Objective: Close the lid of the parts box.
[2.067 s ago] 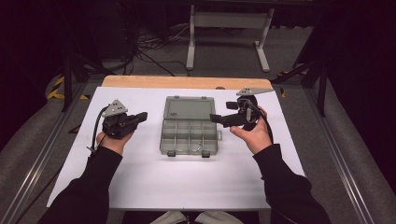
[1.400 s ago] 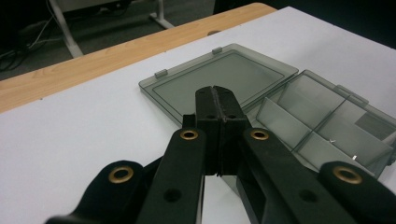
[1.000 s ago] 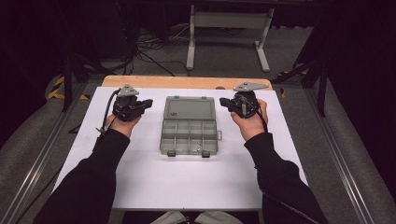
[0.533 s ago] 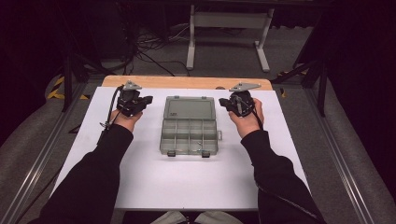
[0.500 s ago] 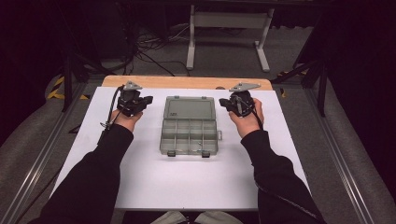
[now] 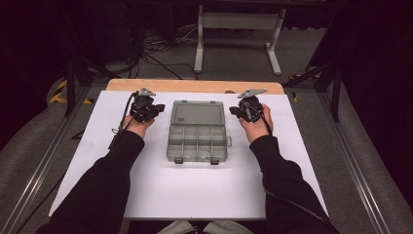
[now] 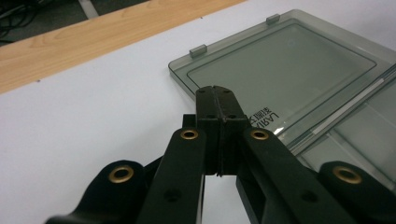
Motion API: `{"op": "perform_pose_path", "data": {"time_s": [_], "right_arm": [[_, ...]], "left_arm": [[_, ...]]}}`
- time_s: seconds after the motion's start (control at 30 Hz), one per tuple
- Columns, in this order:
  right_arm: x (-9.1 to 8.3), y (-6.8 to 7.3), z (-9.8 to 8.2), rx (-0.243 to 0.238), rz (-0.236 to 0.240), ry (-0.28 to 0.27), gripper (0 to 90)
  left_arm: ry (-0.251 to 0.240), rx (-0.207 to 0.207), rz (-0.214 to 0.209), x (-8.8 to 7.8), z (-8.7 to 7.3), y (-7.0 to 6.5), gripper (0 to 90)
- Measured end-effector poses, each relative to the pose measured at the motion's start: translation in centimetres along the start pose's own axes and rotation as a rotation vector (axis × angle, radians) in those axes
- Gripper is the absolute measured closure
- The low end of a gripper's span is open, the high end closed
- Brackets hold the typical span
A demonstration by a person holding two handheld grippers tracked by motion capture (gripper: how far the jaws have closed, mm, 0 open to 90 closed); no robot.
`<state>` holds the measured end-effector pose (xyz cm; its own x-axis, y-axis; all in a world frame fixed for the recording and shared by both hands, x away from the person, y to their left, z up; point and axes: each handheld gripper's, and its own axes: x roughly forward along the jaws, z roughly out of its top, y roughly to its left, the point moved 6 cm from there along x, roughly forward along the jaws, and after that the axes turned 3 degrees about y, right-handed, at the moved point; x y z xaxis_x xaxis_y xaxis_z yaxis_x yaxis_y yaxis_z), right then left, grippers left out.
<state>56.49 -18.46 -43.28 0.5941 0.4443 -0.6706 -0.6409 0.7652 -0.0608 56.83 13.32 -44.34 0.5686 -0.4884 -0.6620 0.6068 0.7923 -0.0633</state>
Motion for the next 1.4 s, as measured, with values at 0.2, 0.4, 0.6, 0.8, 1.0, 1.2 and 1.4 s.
{"op": "perform_pose_path", "data": {"time_s": [0.2,0.4,0.6,0.8,1.0,1.2,1.4], "right_arm": [[0.7,-0.5,-0.8,0.013,-0.006,0.020,90.0],[1.6,-0.7,-1.4,0.021,0.013,0.025,90.0],[2.5,-0.5,-2.0,0.001,0.016,0.048,90.0],[3.2,-0.3,-2.4,-0.010,0.020,0.070,90.0],[3.8,-0.2,-2.8,-0.021,0.028,0.097,90.0],[4.3,-0.1,-3.1,-0.028,0.045,0.110,90.0],[4.7,0.0,-3.3,-0.035,0.053,0.123,90.0]], "left_arm": [[0.036,-0.027,-0.012,0.8,-0.5,0.5,89.8],[0.062,-0.057,-0.033,1.3,-1.0,0.5,89.8],[0.076,-0.057,-0.042,1.8,-1.1,0.2,89.8],[0.098,-0.066,-0.059,2.5,-1.6,0.2,89.8],[0.106,-0.078,-0.077,3.1,-1.8,0.2,89.8],[0.132,-0.065,-0.080,3.7,-2.2,0.0,89.7],[0.156,-0.073,-0.093,4.3,-2.6,-0.1,89.8]]}}
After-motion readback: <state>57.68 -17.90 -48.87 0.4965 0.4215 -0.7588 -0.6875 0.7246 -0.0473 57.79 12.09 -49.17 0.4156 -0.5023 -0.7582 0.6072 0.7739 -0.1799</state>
